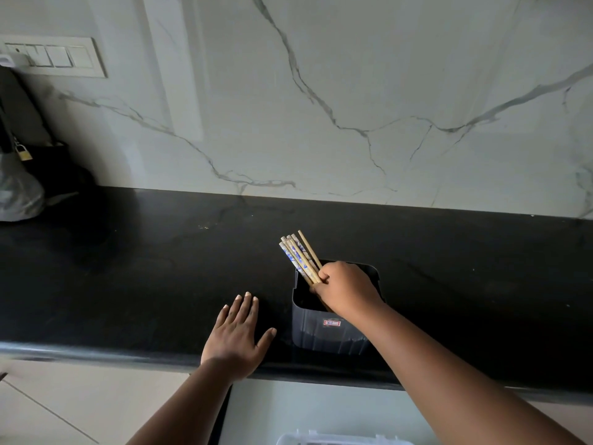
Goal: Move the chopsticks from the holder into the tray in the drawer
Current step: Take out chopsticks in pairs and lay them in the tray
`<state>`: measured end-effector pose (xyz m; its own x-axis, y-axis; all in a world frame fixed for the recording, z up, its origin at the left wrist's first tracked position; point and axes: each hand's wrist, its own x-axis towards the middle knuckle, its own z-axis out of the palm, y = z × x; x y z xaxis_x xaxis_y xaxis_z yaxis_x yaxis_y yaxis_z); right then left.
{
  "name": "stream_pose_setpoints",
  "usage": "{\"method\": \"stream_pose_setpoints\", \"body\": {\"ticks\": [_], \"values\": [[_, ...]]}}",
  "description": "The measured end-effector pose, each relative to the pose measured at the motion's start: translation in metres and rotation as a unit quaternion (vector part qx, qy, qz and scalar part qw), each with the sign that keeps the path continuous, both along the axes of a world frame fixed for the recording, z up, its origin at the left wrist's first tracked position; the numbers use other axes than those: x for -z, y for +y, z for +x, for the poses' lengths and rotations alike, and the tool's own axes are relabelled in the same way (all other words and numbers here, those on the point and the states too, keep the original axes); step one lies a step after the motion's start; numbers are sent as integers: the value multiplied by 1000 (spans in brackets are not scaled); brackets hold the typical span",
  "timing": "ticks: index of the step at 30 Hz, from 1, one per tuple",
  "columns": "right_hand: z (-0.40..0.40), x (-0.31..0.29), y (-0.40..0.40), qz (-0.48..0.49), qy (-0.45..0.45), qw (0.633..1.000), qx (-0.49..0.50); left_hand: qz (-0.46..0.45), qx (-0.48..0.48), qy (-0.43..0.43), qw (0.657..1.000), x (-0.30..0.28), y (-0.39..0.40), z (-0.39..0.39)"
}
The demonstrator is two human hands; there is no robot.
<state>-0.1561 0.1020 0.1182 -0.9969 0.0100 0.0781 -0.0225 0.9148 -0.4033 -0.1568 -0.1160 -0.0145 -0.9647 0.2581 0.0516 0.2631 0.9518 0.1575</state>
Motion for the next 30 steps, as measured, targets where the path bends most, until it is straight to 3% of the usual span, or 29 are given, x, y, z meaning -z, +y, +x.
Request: {"method": "stream_pose_setpoints", "body": {"ticks": [8, 13, 18, 21, 24, 26, 28, 30], "values": [[5, -8, 6, -1, 13, 1000, -4, 12, -1, 3, 1000, 3, -1, -2], [9, -48, 25, -164, 38, 985, 21, 4, 5, -11, 1000, 2, -1, -1], [22, -108, 44, -368, 61, 928, 3, -13, -2, -101, 995, -11, 2, -11], [32, -136, 53, -436, 34, 899, -17, 60, -34, -133, 989, -48, 10, -20], [42, -155, 57, -471, 10, 882, -25, 156, -29, 3, 987, -113, 17, -25], [47, -164, 56, -486, 2, 874, -32, 136, 45, 139, 980, -160, 22, -21], [53, -170, 52, -495, 1, 868, -42, 101, 140, 259, 950, -202, 30, -11], [58, -175, 46, -501, 1, 864, -48, 46, 243, 362, 899, -235, 41, 5]]}}
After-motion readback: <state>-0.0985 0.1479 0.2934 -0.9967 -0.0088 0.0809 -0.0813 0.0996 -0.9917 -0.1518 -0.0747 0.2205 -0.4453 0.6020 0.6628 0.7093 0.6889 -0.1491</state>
